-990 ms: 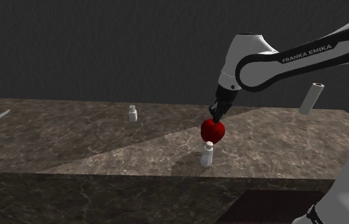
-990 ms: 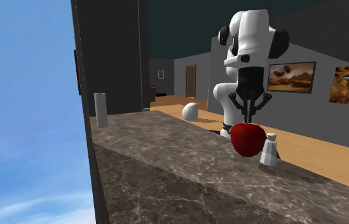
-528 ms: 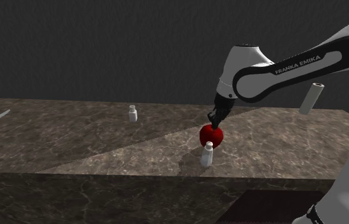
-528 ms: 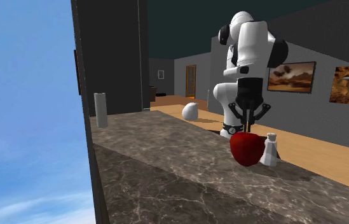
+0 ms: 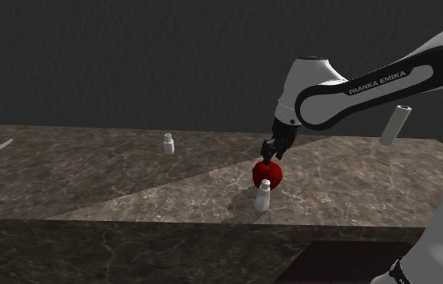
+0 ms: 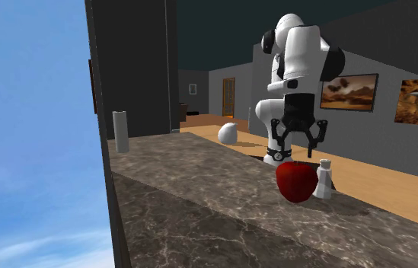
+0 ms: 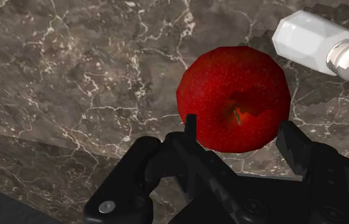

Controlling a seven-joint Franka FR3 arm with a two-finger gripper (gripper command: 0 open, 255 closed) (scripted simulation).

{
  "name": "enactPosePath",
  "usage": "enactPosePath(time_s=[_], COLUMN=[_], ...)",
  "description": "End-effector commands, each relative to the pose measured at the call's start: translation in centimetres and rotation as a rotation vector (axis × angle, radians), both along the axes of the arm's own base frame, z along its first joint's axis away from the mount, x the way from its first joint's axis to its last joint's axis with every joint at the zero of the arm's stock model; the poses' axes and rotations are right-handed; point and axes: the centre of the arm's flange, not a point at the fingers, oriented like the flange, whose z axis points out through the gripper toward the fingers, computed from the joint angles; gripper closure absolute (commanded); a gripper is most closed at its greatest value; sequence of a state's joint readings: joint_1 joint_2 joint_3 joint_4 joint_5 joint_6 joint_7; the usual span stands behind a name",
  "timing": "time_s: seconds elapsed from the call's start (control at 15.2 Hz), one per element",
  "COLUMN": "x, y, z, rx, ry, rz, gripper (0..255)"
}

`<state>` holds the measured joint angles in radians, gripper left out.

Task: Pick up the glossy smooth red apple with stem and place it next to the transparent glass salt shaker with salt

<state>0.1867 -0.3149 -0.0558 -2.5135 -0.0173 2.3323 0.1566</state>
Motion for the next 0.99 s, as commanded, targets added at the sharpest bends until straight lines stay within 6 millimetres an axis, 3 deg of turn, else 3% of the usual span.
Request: enactPosePath(time_s=[0.0,0.2,0.46,0.92], x=[0.0,0.0,-0.7,-0.7], y=[0.0,0.0,-0.1,-0.1], z=[0.0,0.0,5.0,5.0], rx=[0.000,0.000,0.000,0.000], ry=[0.000,0.000,0.000,0.000], rz=[0.000,0.000,0.000,0.000], gripper=[0,0,0,0])
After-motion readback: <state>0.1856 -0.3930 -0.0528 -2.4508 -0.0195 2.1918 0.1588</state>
